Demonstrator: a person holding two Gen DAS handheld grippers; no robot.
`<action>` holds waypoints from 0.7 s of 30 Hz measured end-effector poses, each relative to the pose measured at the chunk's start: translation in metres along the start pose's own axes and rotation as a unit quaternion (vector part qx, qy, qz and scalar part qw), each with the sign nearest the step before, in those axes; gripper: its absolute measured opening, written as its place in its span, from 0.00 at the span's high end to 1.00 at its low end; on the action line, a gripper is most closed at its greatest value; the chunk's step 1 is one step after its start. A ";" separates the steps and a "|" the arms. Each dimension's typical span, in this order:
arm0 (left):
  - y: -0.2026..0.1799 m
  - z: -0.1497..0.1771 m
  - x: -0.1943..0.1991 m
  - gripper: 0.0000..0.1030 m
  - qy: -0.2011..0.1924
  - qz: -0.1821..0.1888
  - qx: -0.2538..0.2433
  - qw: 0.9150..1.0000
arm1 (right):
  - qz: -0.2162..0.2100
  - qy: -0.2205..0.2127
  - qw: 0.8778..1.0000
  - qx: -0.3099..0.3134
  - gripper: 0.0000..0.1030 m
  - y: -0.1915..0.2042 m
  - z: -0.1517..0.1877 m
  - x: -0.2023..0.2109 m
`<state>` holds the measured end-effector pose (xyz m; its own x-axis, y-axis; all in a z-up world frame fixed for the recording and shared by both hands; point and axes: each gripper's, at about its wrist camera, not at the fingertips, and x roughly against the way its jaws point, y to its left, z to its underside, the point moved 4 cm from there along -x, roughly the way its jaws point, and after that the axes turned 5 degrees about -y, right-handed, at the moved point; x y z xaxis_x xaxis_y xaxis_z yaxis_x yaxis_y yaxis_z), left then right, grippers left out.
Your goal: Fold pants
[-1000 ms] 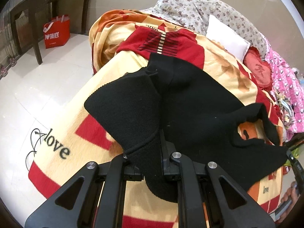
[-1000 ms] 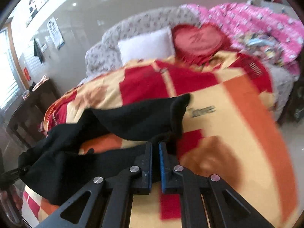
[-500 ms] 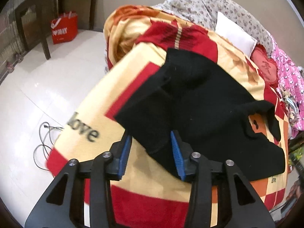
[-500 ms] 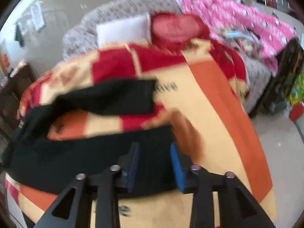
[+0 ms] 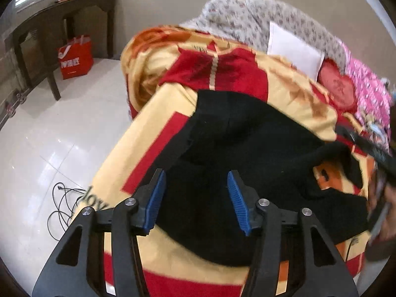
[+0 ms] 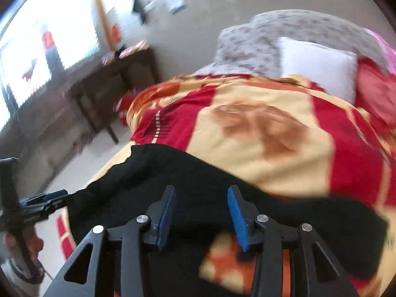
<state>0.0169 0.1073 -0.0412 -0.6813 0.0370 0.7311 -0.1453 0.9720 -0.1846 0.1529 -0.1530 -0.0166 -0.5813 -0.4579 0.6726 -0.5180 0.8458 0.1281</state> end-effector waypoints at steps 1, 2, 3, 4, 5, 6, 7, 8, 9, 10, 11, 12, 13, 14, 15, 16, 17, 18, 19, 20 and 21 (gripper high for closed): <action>-0.002 -0.001 -0.009 0.50 0.008 0.000 -0.005 1.000 | 0.002 0.010 1.000 0.013 0.59 0.001 -0.006 -0.015; -0.005 -0.004 -0.020 0.50 0.017 -0.001 -0.011 1.000 | -0.002 0.025 0.999 0.030 0.59 0.004 -0.011 -0.031; -0.006 -0.007 -0.029 0.50 0.022 -0.005 -0.013 1.000 | -0.005 0.039 0.998 0.045 0.59 0.005 -0.014 -0.045; -0.007 -0.010 -0.036 0.50 0.025 -0.007 -0.014 1.000 | -0.006 0.050 0.997 0.060 0.59 0.006 -0.017 -0.057; -0.007 -0.014 -0.044 0.50 0.030 -0.012 -0.019 0.999 | -0.009 0.062 0.995 0.075 0.59 0.008 -0.018 -0.069; -0.005 -0.017 -0.051 0.50 0.036 -0.021 -0.020 0.999 | -0.016 0.075 0.993 0.086 0.59 0.007 -0.018 -0.080; -0.002 -0.018 -0.058 0.50 0.044 -0.030 -0.019 0.998 | -0.022 0.091 0.991 0.097 0.59 0.006 -0.017 -0.091; 0.001 -0.019 -0.066 0.50 0.055 -0.036 -0.015 0.998 | -0.020 0.105 0.989 0.107 0.58 0.004 -0.014 -0.100; 0.004 -0.019 -0.072 0.50 0.061 -0.035 -0.011 0.997 | -0.012 0.117 0.986 0.119 0.58 0.002 -0.013 -0.109; 0.008 -0.019 -0.080 0.50 0.069 -0.033 -0.004 0.997 | -0.004 0.126 0.984 0.129 0.58 0.001 -0.010 -0.118; 0.010 -0.019 -0.083 0.48 0.068 -0.030 0.000 0.997 | -0.011 0.136 0.982 0.131 0.59 0.000 -0.005 -0.126; 0.011 -0.021 -0.083 0.47 0.059 -0.029 0.000 0.998 | -0.024 0.133 0.982 0.129 0.63 0.003 -0.003 -0.124; 0.012 -0.022 -0.084 0.45 0.060 -0.031 0.001 0.998 | -0.037 0.125 0.983 0.129 0.80 0.005 -0.002 -0.123; 0.012 -0.024 -0.085 0.44 0.057 -0.031 0.002 0.998 | -0.039 0.116 0.984 0.131 0.91 0.008 -0.002 -0.120; 0.012 -0.025 -0.085 0.43 0.055 -0.031 0.002 0.998 | -0.035 0.108 0.985 0.134 0.94 0.011 -0.003 -0.116; 0.012 -0.026 -0.086 0.43 0.051 -0.033 0.002 0.998 | -0.033 0.099 0.986 0.132 0.95 0.013 -0.003 -0.109; 0.012 -0.028 -0.088 0.43 0.049 -0.036 0.001 0.998 | -0.035 0.091 0.987 0.130 0.95 0.016 -0.005 -0.102; 0.011 -0.030 -0.089 0.43 0.050 -0.038 0.001 0.998 | -0.039 0.079 0.988 0.127 0.96 0.020 -0.007 -0.090; 0.012 -0.032 -0.090 0.43 0.052 -0.038 0.003 0.998 | -0.043 0.063 0.990 0.122 0.96 0.025 -0.010 -0.077; 0.012 -0.034 -0.091 0.43 0.052 -0.038 0.006 0.998 | -0.050 0.044 0.991 0.113 0.96 0.029 -0.014 -0.055; 0.015 -0.037 -0.089 0.43 0.048 -0.040 0.011 0.998 | -0.056 0.032 0.992 0.109 0.96 0.034 -0.015 -0.041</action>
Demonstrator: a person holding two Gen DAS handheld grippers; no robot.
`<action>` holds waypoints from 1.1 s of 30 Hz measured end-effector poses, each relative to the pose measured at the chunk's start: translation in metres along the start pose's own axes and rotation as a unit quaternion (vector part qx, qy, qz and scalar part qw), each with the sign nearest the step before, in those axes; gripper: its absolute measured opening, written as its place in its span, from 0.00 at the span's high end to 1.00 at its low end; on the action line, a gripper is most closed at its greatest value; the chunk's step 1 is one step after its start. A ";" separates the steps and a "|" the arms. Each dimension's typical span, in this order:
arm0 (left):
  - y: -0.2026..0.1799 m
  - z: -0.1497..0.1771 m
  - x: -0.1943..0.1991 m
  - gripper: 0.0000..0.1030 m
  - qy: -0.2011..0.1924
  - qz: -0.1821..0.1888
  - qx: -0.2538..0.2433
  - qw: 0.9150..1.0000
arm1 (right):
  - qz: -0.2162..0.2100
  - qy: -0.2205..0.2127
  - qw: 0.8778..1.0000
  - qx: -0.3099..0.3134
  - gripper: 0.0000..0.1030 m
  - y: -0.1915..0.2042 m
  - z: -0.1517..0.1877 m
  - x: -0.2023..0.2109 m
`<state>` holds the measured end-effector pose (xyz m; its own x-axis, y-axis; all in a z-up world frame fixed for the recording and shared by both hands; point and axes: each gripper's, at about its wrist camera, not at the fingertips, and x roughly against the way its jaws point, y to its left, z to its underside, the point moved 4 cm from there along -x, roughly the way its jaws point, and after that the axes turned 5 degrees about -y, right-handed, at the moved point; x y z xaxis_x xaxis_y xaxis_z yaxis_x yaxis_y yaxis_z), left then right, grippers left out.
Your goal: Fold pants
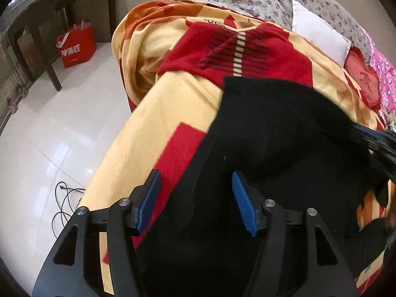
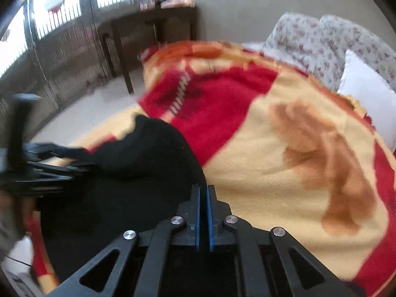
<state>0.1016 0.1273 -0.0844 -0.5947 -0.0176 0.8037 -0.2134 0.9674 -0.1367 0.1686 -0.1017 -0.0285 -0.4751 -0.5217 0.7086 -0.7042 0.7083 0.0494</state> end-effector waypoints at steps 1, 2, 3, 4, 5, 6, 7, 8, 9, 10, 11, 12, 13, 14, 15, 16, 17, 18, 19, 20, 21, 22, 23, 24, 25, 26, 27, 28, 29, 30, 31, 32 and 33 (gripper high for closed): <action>0.002 -0.002 0.001 0.43 -0.003 -0.002 0.005 1.000 | -0.003 -0.014 1.000 0.000 0.96 0.007 -0.001 0.018; 0.008 -0.004 0.006 0.43 -0.008 -0.003 0.015 1.000 | -0.006 -0.031 0.999 0.003 0.96 0.019 -0.001 0.040; 0.014 -0.006 0.013 0.43 -0.015 0.001 0.026 1.000 | -0.010 -0.043 0.999 0.007 0.96 0.031 0.000 0.056; 0.020 -0.007 0.020 0.43 -0.023 0.004 0.036 0.999 | -0.015 -0.056 0.998 0.008 0.96 0.046 0.003 0.074; 0.030 -0.007 0.031 0.43 -0.033 0.001 0.046 0.998 | -0.019 -0.066 0.998 0.008 0.96 0.062 0.005 0.084; 0.037 -0.008 0.038 0.43 -0.039 -0.002 0.051 0.998 | -0.028 -0.072 0.997 0.005 0.96 0.076 0.011 0.093; 0.050 -0.007 0.051 0.43 -0.051 -0.004 0.062 0.997 | -0.043 -0.076 0.996 -0.005 0.96 0.094 0.022 0.100; 0.060 -0.005 0.061 0.43 -0.060 -0.005 0.071 0.996 | -0.057 -0.073 0.996 -0.012 0.96 0.109 0.032 0.101; 0.070 -0.004 0.070 0.43 -0.068 -0.010 0.080 0.994 | -0.074 -0.065 0.995 -0.017 0.96 0.129 0.048 0.098; 0.081 -0.003 0.079 0.43 -0.074 -0.018 0.090 0.993 | -0.081 -0.058 0.995 -0.020 0.96 0.141 0.058 0.095; 0.093 -0.001 0.089 0.43 -0.081 -0.025 0.101 0.991 | -0.081 -0.048 0.995 -0.022 0.96 0.154 0.071 0.085; 0.101 0.000 0.097 0.43 -0.088 -0.029 0.109 0.990 | -0.074 -0.040 0.996 -0.025 0.96 0.161 0.080 0.073; 0.106 0.001 0.104 0.43 -0.092 -0.030 0.112 0.989 | -0.068 -0.033 0.996 -0.037 0.96 0.164 0.089 0.059; 0.108 0.004 0.111 0.43 -0.095 -0.029 0.111 0.989 | -0.065 -0.015 0.997 -0.049 0.96 0.164 0.098 0.041; 0.108 0.006 0.116 0.43 -0.097 -0.026 0.107 0.989 | -0.062 0.013 0.997 -0.054 0.95 0.165 0.107 0.027; 0.106 0.008 0.121 0.43 -0.098 -0.023 0.104 0.989 | -0.060 0.035 0.996 -0.056 0.94 0.165 0.113 0.019; 0.102 0.011 0.125 0.43 -0.100 -0.017 0.098 0.990 | -0.063 0.040 0.996 -0.055 0.93 0.166 0.114 0.020; 0.097 0.014 0.127 0.43 -0.101 -0.012 0.091 0.991 | -0.069 0.034 0.996 -0.053 0.92 0.166 0.111 0.027; 0.090 0.018 0.129 0.43 -0.099 -0.006 0.081 0.992 | -0.076 0.026 0.995 -0.052 0.91 0.164 0.106 0.036; 0.085 0.021 0.128 0.43 -0.095 -0.003 0.074 0.993 | -0.082 0.012 0.995 -0.055 0.89 0.161 0.101 0.049; 0.080 0.024 0.126 0.43 -0.090 0.002 0.067 0.994 | -0.078 -0.007 0.995 -0.062 0.87 0.154 0.095 0.062; 0.073 0.027 0.121 0.43 -0.082 0.008 0.059 0.995 | -0.069 -0.025 0.995 -0.073 0.83 0.145 0.092 0.075; 0.065 0.031 0.115 0.43 -0.071 0.014 0.051 0.996 | -0.054 -0.040 0.994 -0.087 0.76 0.133 0.090 0.085; 0.059 0.034 0.109 0.43 -0.062 0.017 0.044 0.997 | -0.031 -0.050 0.993 -0.106 0.72 0.115 0.088 0.093; 0.052 0.036 0.102 0.43 -0.054 0.018 0.037 0.998 | -0.014 -0.051 0.992 -0.117 0.64 0.104 0.087 0.094; 0.046 0.039 0.096 0.43 -0.048 0.017 0.033 0.998 | 0.014 -0.046 0.990 -0.132 0.61 0.087 0.088 0.093; 0.040 0.042 0.090 0.43 -0.041 0.019 0.030 0.999 | 0.039 -0.037 0.989 -0.141 0.61 0.074 0.089 0.090; 0.035 0.044 0.087 0.43 -0.037 0.025 0.028 0.999 | 0.057 -0.030 0.987 -0.149 0.61 0.064 0.090 0.087; 0.029 0.044 0.085 0.43 -0.037 0.030 0.025 0.999 | 0.073 -0.027 0.984 -0.162 0.61 0.051 0.091 0.083; 0.024 0.044 0.084 0.43 -0.038 0.032 0.019 0.999 | 0.080 -0.027 0.980 -0.178 0.61 0.043 0.093 0.083; 0.019 0.045 0.083 0.43 -0.040 0.030 0.013 0.999 | 0.081 -0.026 0.976 -0.201 0.61 0.032 0.095 0.079; 0.013 0.046 0.080 0.43 -0.041 0.027 0.005 0.999 | 0.077 -0.021 0.972 -0.223 0.61 0.023 0.098 0.074; 0.010 0.047 0.077 0.43 -0.039 0.027 0.001 0.999 | 0.068 -0.012 0.968 -0.243 0.61 0.011 0.102 0.067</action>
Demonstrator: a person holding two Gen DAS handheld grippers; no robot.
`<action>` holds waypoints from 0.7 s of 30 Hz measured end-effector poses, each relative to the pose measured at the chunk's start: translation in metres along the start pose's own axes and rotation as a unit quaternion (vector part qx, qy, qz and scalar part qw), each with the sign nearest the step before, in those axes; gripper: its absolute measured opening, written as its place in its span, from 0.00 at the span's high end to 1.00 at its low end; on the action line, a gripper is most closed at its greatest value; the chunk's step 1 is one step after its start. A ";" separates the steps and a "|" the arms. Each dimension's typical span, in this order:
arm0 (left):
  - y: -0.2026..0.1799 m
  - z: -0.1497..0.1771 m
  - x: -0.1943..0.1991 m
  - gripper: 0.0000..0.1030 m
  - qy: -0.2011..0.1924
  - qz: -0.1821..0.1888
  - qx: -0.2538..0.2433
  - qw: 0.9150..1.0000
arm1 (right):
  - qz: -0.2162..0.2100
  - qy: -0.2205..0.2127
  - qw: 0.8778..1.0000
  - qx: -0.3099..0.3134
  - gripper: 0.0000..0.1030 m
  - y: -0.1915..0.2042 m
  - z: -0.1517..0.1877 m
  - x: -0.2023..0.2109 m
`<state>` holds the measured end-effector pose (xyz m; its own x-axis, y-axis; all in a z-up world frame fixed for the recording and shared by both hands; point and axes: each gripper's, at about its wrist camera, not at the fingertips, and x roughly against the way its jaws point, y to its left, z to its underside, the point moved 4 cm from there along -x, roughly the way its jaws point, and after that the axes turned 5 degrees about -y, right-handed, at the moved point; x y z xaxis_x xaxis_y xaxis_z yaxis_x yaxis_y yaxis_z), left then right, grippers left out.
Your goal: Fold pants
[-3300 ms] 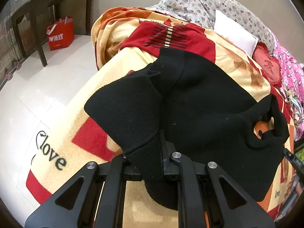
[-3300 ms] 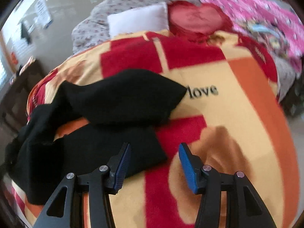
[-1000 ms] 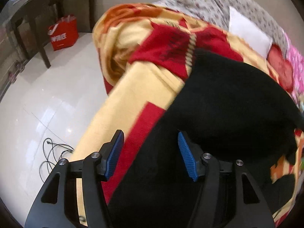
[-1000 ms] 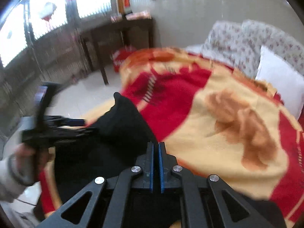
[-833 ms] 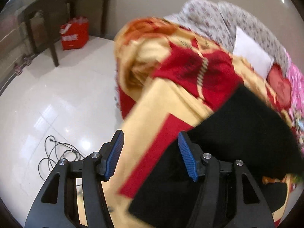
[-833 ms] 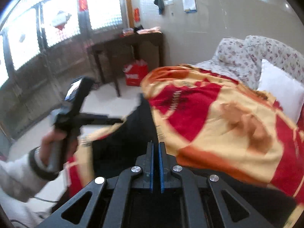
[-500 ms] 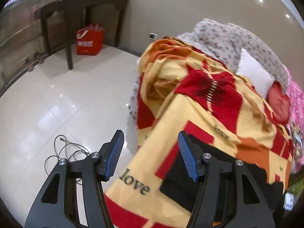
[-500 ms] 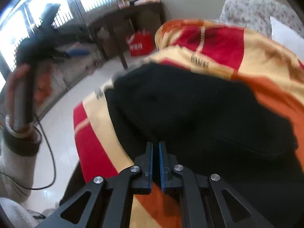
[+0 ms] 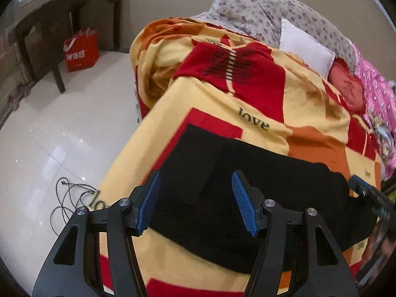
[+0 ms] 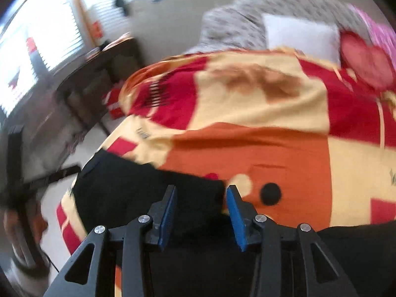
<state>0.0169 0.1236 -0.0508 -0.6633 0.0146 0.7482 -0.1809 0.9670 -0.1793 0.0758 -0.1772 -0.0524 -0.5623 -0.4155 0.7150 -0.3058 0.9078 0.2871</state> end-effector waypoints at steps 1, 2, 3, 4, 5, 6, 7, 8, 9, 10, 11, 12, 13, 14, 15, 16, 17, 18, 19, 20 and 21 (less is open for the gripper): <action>-0.004 0.003 -0.005 0.43 0.008 0.002 -0.004 1.000 | -0.016 0.015 1.000 -0.019 0.61 -0.006 0.001 -0.012; -0.007 0.007 -0.011 0.43 0.019 0.005 -0.008 1.000 | -0.040 0.029 0.998 -0.032 0.63 -0.009 0.003 -0.023; -0.009 0.012 -0.016 0.43 0.027 0.003 -0.011 1.000 | -0.050 0.033 0.998 -0.036 0.69 -0.009 0.006 -0.027; -0.010 0.015 -0.019 0.43 0.031 -0.003 -0.014 0.999 | -0.045 0.028 0.998 -0.030 0.87 -0.006 0.007 -0.028; -0.010 0.020 -0.022 0.43 0.032 -0.011 -0.018 0.999 | -0.031 0.014 0.999 -0.011 0.91 -0.002 0.006 -0.026; -0.009 0.023 -0.023 0.42 0.029 -0.014 -0.022 0.999 | -0.013 -0.006 1.000 0.014 0.92 0.005 0.004 -0.020; -0.007 0.024 -0.022 0.42 0.024 -0.014 -0.023 0.999 | 0.002 -0.018 0.999 0.028 0.92 0.008 0.001 -0.017; -0.006 0.025 -0.021 0.41 0.022 -0.013 -0.021 0.999 | 0.029 -0.026 0.998 0.045 0.93 0.008 0.001 -0.016; -0.005 0.026 -0.021 0.41 0.021 -0.011 -0.017 1.000 | 0.042 -0.018 0.998 0.047 0.93 0.006 0.001 -0.021; -0.005 0.026 -0.021 0.41 0.020 -0.012 -0.016 1.000 | 0.046 -0.007 0.998 0.042 0.93 0.003 0.003 -0.029; -0.006 0.026 -0.021 0.41 0.022 -0.014 -0.019 0.999 | 0.046 0.003 0.998 0.034 0.93 0.001 0.005 -0.038; -0.007 0.026 -0.021 0.41 0.024 -0.015 -0.021 0.999 | 0.044 0.000 0.999 0.028 0.93 -0.001 0.005 -0.039; -0.006 0.025 -0.020 0.41 0.028 -0.014 -0.022 0.999 | 0.038 -0.003 0.999 0.020 0.92 -0.002 0.005 -0.034; -0.004 0.023 -0.018 0.41 0.031 -0.013 -0.019 0.999 | 0.032 -0.007 0.999 0.016 0.90 -0.001 0.004 -0.026; -0.001 0.021 -0.017 0.41 0.031 -0.014 -0.014 0.999 | 0.033 -0.014 0.999 0.021 0.89 0.002 0.003 -0.018; 0.005 0.017 -0.013 0.41 0.028 -0.016 -0.004 0.999 | 0.037 -0.022 0.998 0.035 0.85 0.008 0.003 -0.007; 0.008 0.014 -0.011 0.41 0.024 -0.017 0.002 1.000 | 0.032 -0.028 0.998 0.056 0.77 0.019 0.004 0.004; 0.013 0.011 -0.007 0.41 0.019 -0.018 0.009 1.000 | 0.010 -0.032 0.996 0.079 0.74 0.034 0.008 0.015; 0.018 0.007 -0.004 0.41 0.013 -0.022 0.014 1.000 | -0.021 -0.033 0.995 0.094 0.71 0.047 0.012 0.021; 0.021 0.005 -0.003 0.41 0.010 -0.025 0.018 0.999 | -0.059 -0.028 0.992 0.111 0.70 0.064 0.018 0.026; 0.024 0.003 -0.001 0.41 0.007 -0.029 0.022 0.999 | -0.083 -0.022 0.988 0.125 0.69 0.079 0.024 0.027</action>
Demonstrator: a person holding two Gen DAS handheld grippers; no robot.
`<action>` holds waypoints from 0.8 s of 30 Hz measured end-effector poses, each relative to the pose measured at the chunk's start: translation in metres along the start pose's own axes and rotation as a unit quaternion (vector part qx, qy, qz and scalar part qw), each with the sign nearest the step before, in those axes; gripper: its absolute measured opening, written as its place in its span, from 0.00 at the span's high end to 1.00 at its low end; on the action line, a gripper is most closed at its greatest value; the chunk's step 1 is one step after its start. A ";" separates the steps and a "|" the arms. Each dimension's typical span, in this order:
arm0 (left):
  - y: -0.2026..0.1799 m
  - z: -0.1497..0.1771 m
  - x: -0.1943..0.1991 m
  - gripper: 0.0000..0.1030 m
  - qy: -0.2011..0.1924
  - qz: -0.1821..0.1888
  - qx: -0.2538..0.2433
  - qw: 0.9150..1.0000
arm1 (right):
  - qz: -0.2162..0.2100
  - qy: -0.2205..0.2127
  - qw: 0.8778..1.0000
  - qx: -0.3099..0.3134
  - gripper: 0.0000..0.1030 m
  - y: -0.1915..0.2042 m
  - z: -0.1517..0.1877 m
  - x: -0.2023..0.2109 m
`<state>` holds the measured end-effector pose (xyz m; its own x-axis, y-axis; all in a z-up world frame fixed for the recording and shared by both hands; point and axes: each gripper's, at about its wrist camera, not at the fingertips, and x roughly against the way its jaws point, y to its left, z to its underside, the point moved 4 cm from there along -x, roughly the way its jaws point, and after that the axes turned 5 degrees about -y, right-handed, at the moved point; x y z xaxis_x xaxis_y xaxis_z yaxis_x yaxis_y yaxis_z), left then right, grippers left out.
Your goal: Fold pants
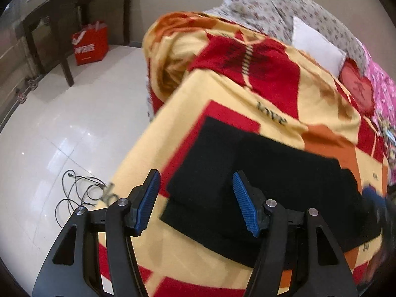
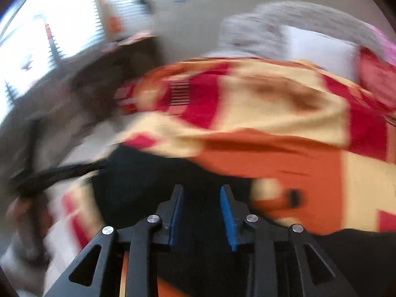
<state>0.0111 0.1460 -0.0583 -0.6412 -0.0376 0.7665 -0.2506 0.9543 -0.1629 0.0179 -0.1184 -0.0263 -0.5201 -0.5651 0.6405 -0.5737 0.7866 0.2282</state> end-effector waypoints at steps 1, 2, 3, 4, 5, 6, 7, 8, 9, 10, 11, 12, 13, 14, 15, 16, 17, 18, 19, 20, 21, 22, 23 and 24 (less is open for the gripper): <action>0.003 -0.002 0.001 0.41 -0.002 -0.003 0.004 1.000 | -0.022 0.005 1.000 0.014 0.69 0.016 0.003 -0.004; 0.006 -0.004 0.001 0.41 -0.002 -0.004 0.008 1.000 | -0.044 0.011 0.999 0.031 0.69 0.033 0.007 -0.012; 0.007 -0.004 0.001 0.41 -0.001 -0.005 0.010 1.000 | -0.059 0.019 0.997 0.046 0.69 0.046 0.011 -0.021; 0.008 -0.005 0.002 0.41 0.000 -0.005 0.013 1.000 | -0.065 0.031 0.995 0.064 0.69 0.059 0.016 -0.032; 0.008 -0.005 0.002 0.41 -0.001 -0.004 0.013 1.000 | -0.064 0.044 0.993 0.088 0.69 0.072 0.021 -0.043; 0.008 -0.005 0.004 0.41 -0.002 -0.003 0.012 1.000 | -0.061 0.051 0.991 0.108 0.69 0.082 0.024 -0.052; 0.008 -0.006 0.006 0.41 -0.004 -0.003 0.012 1.000 | -0.055 0.054 0.989 0.128 0.69 0.090 0.028 -0.060; 0.009 -0.006 0.007 0.41 -0.005 -0.003 0.013 1.000 | -0.044 0.056 0.986 0.149 0.69 0.095 0.032 -0.067; 0.009 -0.007 0.007 0.41 -0.006 -0.003 0.014 1.000 | -0.032 0.058 0.984 0.165 0.69 0.096 0.036 -0.074; 0.010 -0.007 0.008 0.41 -0.006 -0.001 0.016 1.000 | -0.016 0.059 0.982 0.180 0.71 0.097 0.039 -0.082; 0.010 -0.008 0.009 0.41 -0.005 0.001 0.018 1.000 | -0.002 0.057 0.982 0.180 0.86 0.093 0.039 -0.085; 0.010 -0.008 0.009 0.41 -0.005 0.003 0.018 1.000 | 0.000 0.056 0.985 0.162 0.91 0.087 0.038 -0.087; 0.010 -0.009 0.011 0.41 -0.006 0.003 0.017 1.000 | -0.019 0.056 0.990 0.130 0.93 0.082 0.035 -0.086; 0.009 -0.009 0.012 0.41 -0.007 0.003 0.015 1.000 | -0.038 0.057 0.993 0.099 0.95 0.075 0.031 -0.081; 0.008 -0.010 0.015 0.41 -0.009 0.003 0.012 1.000 | -0.052 0.054 0.993 0.086 0.95 0.073 0.029 -0.075; 0.008 -0.010 0.019 0.41 -0.013 0.004 0.011 1.000 | -0.062 0.050 0.994 0.081 0.95 0.074 0.028 -0.068; 0.007 -0.011 0.022 0.41 -0.017 0.005 0.010 1.000 | -0.071 0.047 0.993 0.076 0.95 0.076 0.028 -0.062; 0.006 -0.011 0.025 0.41 -0.021 0.006 0.009 1.000 | -0.081 0.050 0.993 0.070 0.95 0.079 0.031 -0.058; 0.004 -0.012 0.027 0.41 -0.026 0.008 0.008 1.000 | -0.085 0.056 0.992 0.070 0.95 0.082 0.033 -0.058; 0.000 -0.012 0.029 0.41 -0.029 0.010 0.006 1.000 | -0.086 0.066 0.992 0.071 0.95 0.085 0.038 -0.062; -0.002 -0.012 0.029 0.41 -0.031 0.011 0.005 0.999 | -0.084 0.075 0.991 0.074 0.95 0.086 0.043 -0.068; -0.008 -0.012 0.027 0.41 -0.029 0.012 0.001 0.999 | -0.079 0.087 0.990 0.073 0.95 0.084 0.049 -0.076; -0.012 -0.011 0.025 0.41 -0.026 0.013 -0.004 1.000 | -0.083 0.078 0.991 0.064 0.95 0.081 0.049 -0.075; -0.018 -0.010 0.022 0.41 -0.021 0.016 -0.009 1.000 | -0.088 0.072 0.992 0.049 0.95 0.076 0.047 -0.070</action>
<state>0.0086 0.1314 -0.0319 -0.6791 -0.0199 0.7337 -0.2174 0.9602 -0.1752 -0.0190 -0.0304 -0.0884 -0.3144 -0.6452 0.6963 -0.7103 0.6465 0.2784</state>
